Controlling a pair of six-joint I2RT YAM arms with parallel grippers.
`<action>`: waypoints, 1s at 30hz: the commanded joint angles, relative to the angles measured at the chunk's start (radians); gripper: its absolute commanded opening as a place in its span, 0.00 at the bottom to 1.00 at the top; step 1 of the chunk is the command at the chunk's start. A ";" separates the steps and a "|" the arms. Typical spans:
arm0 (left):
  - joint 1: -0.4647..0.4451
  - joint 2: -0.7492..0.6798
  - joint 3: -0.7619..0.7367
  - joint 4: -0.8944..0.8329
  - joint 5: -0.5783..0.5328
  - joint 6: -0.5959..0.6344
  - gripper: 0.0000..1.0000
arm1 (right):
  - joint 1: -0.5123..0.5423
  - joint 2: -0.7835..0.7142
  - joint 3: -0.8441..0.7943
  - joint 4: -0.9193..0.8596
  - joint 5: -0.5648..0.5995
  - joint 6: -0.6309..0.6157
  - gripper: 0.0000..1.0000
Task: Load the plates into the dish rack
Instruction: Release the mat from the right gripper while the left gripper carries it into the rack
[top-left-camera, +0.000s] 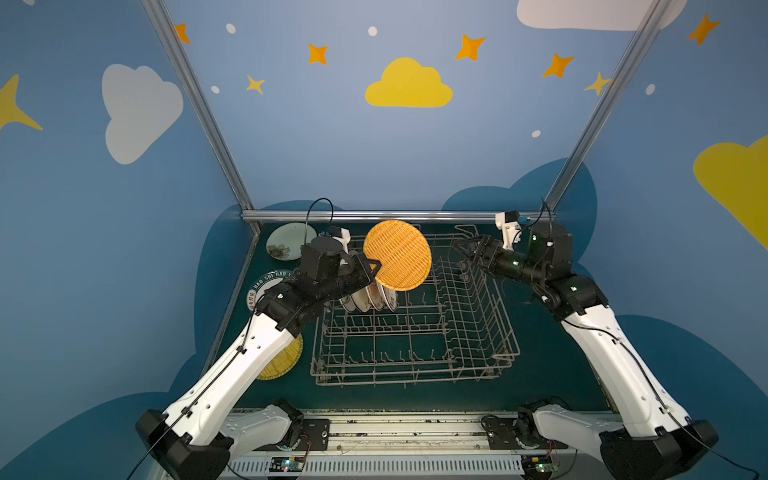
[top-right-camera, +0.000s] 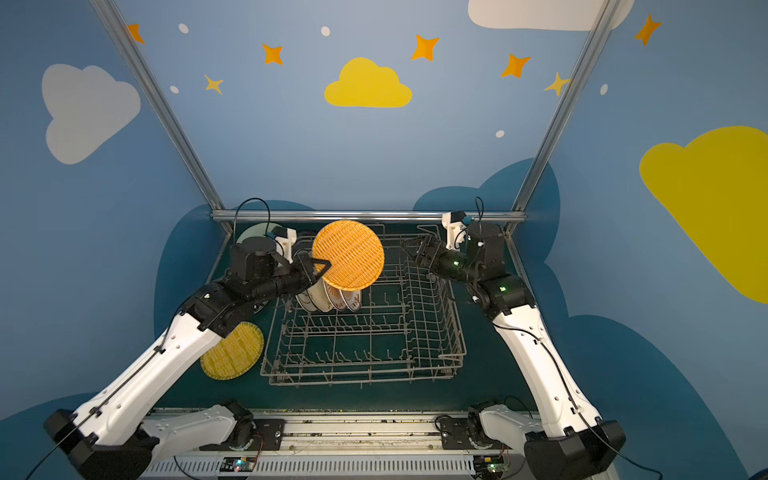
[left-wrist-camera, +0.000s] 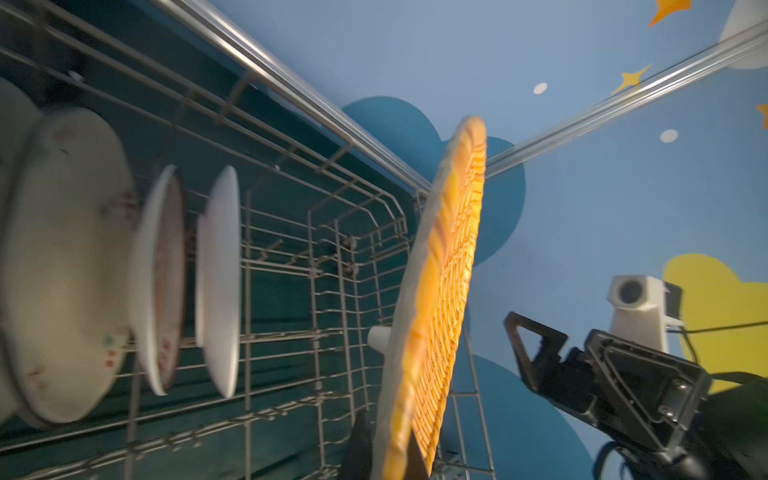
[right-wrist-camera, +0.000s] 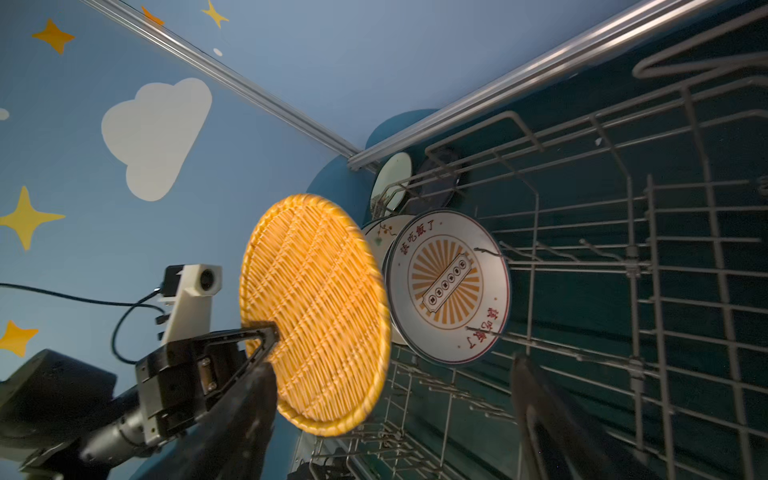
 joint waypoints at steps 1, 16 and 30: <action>-0.035 0.066 0.133 -0.324 -0.280 0.150 0.04 | 0.005 -0.057 0.027 -0.100 0.109 -0.085 0.86; -0.196 0.517 0.567 -0.617 -0.613 0.191 0.04 | 0.005 -0.195 -0.115 -0.068 0.215 -0.107 0.86; -0.282 0.780 0.825 -0.725 -0.752 0.146 0.04 | 0.008 -0.202 -0.140 -0.056 0.076 -0.182 0.91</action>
